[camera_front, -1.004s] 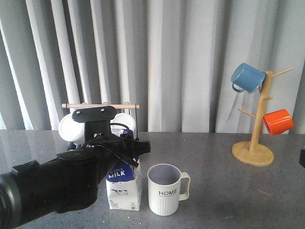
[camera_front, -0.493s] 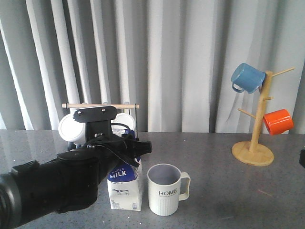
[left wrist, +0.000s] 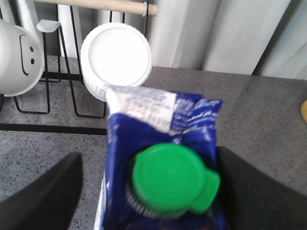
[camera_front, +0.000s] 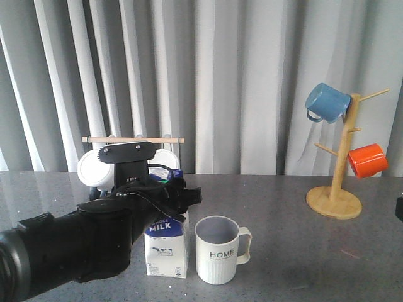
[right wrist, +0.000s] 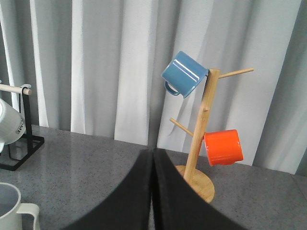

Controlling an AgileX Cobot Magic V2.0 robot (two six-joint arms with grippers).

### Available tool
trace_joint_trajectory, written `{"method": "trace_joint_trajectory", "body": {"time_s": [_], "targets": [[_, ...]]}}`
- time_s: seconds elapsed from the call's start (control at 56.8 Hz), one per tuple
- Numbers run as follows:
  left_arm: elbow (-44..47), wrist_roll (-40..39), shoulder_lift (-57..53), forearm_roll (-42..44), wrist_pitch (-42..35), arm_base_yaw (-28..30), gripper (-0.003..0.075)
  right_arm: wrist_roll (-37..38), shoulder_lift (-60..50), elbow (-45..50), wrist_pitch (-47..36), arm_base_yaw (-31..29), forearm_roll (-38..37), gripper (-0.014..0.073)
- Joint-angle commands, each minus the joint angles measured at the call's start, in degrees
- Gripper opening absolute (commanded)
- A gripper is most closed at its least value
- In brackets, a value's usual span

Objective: Place milk next to cup
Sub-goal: 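Lower the milk carton onto the table beside the white mug, then open the left gripper and raise it away from the carton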

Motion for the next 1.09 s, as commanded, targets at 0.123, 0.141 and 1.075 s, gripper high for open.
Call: {"method": "trace_joint_trajectory", "body": {"time_s": [0.123,0.141,1.075], "targets": [[-1.76,0.86,-2.49,-1.46,-0.1,-0.17,0.0733,-0.08,-0.32,-1.57,-3.9,-0.26,-0.4,-0.0008],[-1.76,0.87,-2.55,-1.46,-0.1,-0.17,0.0733,-0.08,-0.32,-1.57,-3.9,-0.26,-0.4,-0.0008],[-1.76,12.63,-21.96,1.09,2.45,-0.17,-0.0008,-0.08,-0.32,-1.57,-3.9,-0.26,-0.4,-0.0008]]}}
